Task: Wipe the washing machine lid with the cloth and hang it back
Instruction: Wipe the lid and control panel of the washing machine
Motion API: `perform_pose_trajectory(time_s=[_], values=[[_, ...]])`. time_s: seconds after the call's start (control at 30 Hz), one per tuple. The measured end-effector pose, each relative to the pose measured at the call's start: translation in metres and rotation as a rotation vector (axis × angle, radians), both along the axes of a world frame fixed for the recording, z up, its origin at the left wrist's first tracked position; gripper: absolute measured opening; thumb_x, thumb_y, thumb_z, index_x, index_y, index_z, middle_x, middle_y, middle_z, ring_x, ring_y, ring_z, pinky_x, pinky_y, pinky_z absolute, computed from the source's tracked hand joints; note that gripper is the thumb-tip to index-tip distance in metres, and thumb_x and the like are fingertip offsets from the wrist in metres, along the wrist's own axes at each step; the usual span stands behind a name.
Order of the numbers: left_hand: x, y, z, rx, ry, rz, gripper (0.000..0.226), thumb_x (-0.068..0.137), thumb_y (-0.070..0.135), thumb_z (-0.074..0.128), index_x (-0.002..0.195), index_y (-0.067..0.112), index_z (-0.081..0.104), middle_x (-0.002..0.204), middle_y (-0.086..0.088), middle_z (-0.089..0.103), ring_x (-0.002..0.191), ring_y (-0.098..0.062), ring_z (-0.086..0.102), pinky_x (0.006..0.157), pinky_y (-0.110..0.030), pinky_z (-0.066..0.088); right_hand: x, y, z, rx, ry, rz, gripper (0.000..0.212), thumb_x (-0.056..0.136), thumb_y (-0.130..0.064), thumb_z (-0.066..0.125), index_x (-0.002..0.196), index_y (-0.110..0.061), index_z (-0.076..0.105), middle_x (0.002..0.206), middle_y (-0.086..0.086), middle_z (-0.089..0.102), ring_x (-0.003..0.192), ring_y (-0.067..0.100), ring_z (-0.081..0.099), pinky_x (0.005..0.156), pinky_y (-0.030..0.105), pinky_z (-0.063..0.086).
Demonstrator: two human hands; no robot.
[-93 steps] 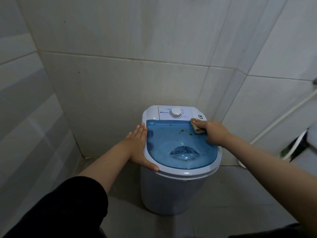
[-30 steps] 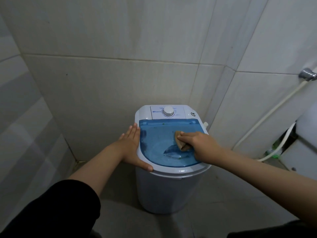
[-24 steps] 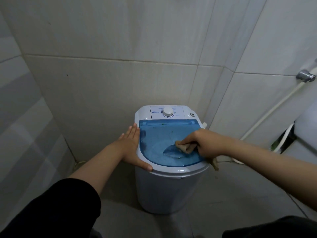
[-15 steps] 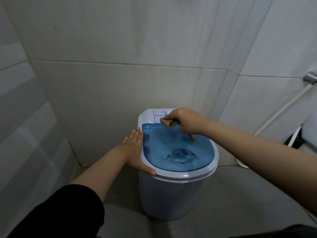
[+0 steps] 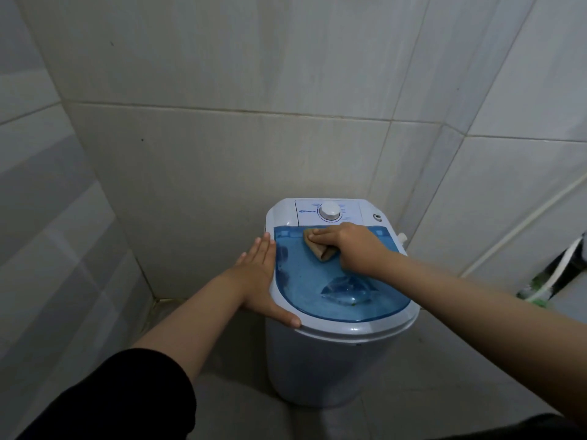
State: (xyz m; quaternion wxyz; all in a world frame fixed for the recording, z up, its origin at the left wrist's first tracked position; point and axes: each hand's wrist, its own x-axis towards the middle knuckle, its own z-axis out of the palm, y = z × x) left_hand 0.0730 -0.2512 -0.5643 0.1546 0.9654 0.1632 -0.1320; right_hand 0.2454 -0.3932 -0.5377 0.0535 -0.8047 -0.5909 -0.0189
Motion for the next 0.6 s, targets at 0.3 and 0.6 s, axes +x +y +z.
perform_pose_trajectory(time_s=[0.3, 0.6], values=[[-0.001, -0.001, 0.001, 0.017, 0.006, 0.001, 0.152, 0.050, 0.081, 0.066, 0.142, 0.011, -0.032, 0.152, -0.007, -0.038, 0.142, -0.023, -0.029, 0.118, -0.041, -0.009, -0.021, -0.036, -0.001, -0.052, 0.054, 0.076, 0.060, 0.077, 0.003, 0.053, 0.130, -0.023, 0.053, 0.140, -0.003, 0.053, 0.125, 0.024, 0.050, 0.101, 0.040, 0.044], [-0.002, -0.003, 0.002, 0.018, 0.000, 0.005, 0.152, 0.049, 0.081, 0.066, 0.142, 0.010, -0.031, 0.152, -0.008, -0.037, 0.142, -0.024, -0.028, 0.118, -0.042, -0.009, -0.024, -0.048, 0.027, -0.250, 0.215, 0.071, 0.066, 0.069, 0.009, 0.046, 0.118, -0.031, 0.062, 0.112, -0.006, 0.068, 0.098, 0.016, 0.063, 0.087, 0.034, 0.052]])
